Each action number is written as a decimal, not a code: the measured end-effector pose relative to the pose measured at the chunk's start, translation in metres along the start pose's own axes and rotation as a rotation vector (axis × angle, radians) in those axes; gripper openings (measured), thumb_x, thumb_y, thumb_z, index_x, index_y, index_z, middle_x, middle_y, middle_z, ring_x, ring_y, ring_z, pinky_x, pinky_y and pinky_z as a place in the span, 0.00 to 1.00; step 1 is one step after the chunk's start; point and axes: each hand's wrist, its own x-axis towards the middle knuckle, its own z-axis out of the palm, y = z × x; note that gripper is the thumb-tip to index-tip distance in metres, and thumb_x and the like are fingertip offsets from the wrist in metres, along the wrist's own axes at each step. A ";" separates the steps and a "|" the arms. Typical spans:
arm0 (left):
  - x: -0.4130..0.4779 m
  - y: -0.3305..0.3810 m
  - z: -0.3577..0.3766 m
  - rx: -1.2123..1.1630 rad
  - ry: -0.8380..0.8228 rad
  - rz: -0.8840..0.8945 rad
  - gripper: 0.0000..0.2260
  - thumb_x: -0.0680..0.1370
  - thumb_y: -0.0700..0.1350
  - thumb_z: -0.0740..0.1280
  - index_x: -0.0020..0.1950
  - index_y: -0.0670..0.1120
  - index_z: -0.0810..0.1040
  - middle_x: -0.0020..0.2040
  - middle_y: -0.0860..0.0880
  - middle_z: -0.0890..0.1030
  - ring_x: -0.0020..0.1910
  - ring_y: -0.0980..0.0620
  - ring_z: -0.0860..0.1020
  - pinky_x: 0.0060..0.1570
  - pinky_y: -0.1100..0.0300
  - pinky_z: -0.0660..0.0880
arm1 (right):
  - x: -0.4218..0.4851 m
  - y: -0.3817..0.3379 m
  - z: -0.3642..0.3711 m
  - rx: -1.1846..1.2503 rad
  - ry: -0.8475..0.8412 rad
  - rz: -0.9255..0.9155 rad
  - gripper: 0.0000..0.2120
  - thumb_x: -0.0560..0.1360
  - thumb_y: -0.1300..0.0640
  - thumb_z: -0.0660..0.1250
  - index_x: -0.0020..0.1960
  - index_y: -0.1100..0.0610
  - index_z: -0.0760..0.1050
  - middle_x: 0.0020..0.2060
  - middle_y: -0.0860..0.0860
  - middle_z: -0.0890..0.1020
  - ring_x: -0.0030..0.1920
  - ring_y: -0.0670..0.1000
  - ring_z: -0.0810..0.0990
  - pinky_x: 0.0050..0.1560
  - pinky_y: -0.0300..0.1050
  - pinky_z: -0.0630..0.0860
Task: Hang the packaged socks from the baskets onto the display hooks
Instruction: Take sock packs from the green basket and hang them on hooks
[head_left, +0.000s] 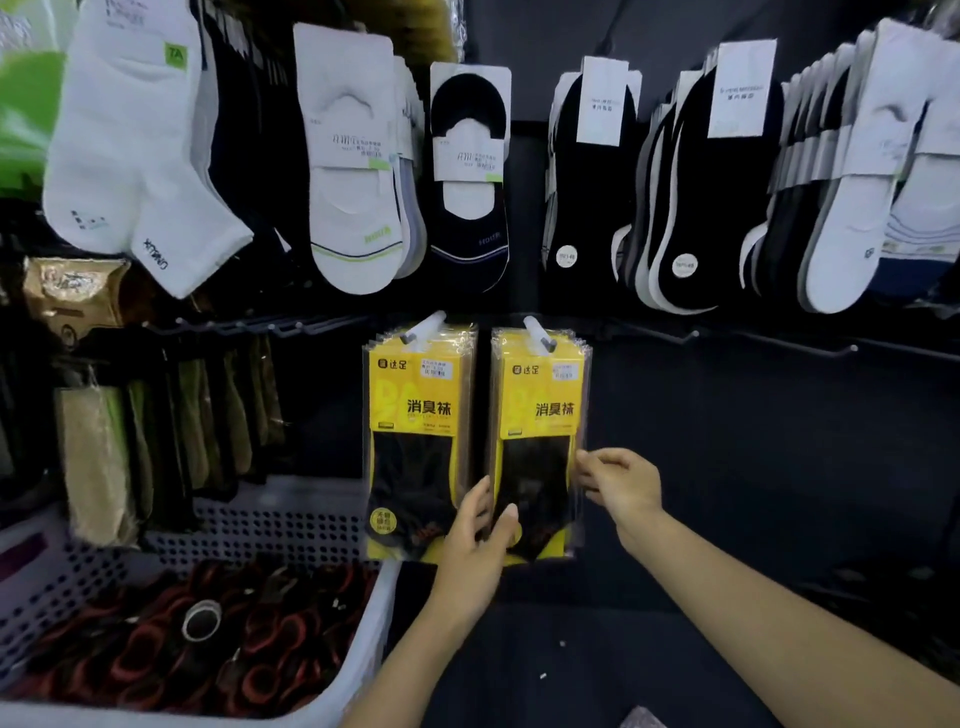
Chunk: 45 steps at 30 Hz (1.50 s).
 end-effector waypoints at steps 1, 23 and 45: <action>-0.001 -0.009 -0.001 0.013 -0.004 -0.034 0.25 0.80 0.51 0.62 0.75 0.53 0.59 0.71 0.54 0.66 0.69 0.55 0.67 0.62 0.63 0.66 | -0.003 0.014 -0.008 0.003 0.010 0.048 0.05 0.73 0.58 0.71 0.43 0.58 0.77 0.46 0.57 0.83 0.47 0.54 0.82 0.51 0.49 0.80; -0.251 -0.268 0.047 0.412 -0.195 -0.994 0.19 0.80 0.49 0.63 0.68 0.42 0.72 0.66 0.42 0.74 0.62 0.44 0.75 0.61 0.56 0.72 | -0.227 0.378 -0.209 -0.386 -0.272 1.075 0.24 0.77 0.64 0.65 0.71 0.67 0.63 0.67 0.60 0.70 0.64 0.59 0.72 0.56 0.47 0.70; -0.311 -0.314 0.015 0.229 -0.291 -1.250 0.18 0.79 0.37 0.64 0.68 0.42 0.70 0.64 0.40 0.75 0.61 0.43 0.74 0.60 0.52 0.73 | -0.277 0.444 -0.216 -0.459 -0.333 1.095 0.30 0.66 0.71 0.75 0.64 0.68 0.67 0.61 0.61 0.73 0.59 0.58 0.74 0.48 0.45 0.73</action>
